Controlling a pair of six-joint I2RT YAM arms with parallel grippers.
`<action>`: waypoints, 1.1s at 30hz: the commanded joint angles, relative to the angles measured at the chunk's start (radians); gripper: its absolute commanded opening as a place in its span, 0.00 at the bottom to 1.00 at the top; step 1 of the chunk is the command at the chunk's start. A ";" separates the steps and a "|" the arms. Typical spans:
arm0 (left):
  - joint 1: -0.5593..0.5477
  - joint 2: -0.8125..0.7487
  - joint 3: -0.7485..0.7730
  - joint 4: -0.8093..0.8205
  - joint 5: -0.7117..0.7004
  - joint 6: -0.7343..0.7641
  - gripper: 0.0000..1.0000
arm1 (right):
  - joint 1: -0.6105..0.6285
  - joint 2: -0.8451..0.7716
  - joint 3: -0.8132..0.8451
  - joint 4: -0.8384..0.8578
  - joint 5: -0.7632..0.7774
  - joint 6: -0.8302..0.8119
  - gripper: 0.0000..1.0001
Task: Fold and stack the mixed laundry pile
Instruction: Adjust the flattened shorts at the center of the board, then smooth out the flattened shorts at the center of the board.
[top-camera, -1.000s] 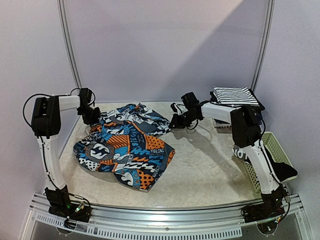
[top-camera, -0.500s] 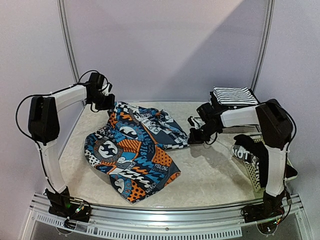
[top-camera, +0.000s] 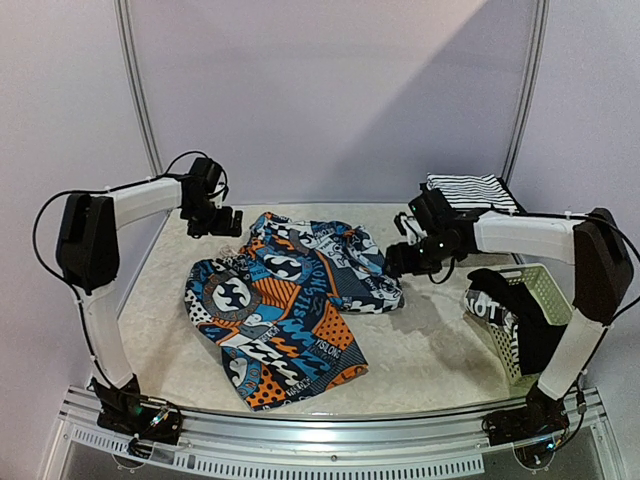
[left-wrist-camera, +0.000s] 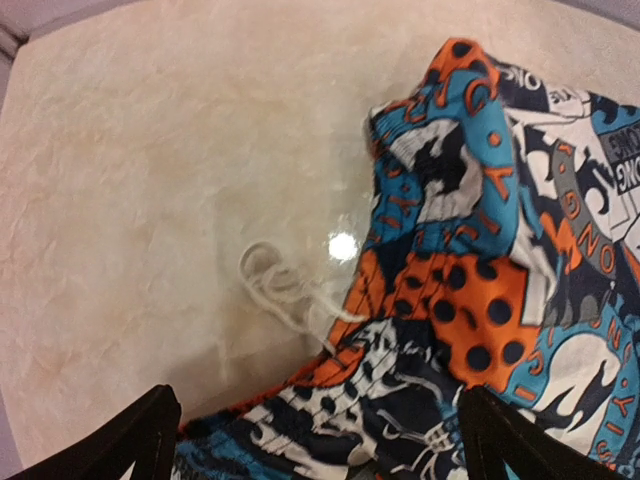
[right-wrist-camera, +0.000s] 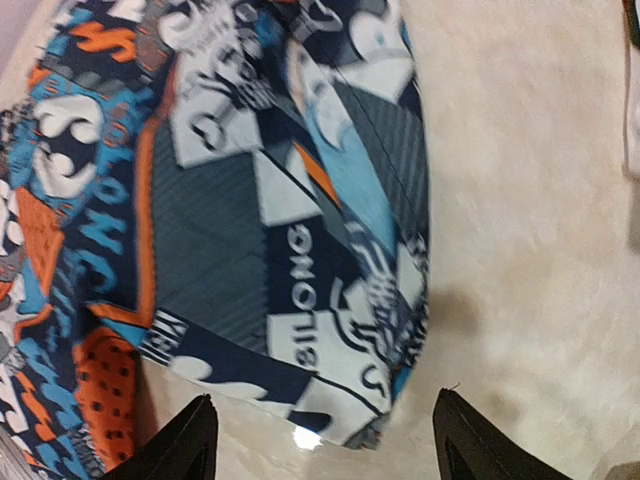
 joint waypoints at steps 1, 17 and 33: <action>-0.004 -0.169 -0.163 -0.006 -0.129 -0.056 1.00 | 0.064 0.002 0.155 0.007 0.064 -0.051 0.76; 0.078 -0.470 -0.747 0.307 -0.090 -0.249 1.00 | 0.079 0.667 0.948 -0.137 0.235 -0.162 0.71; 0.108 -0.443 -0.859 0.465 -0.055 -0.317 0.94 | 0.079 0.898 1.166 -0.118 0.403 -0.233 0.56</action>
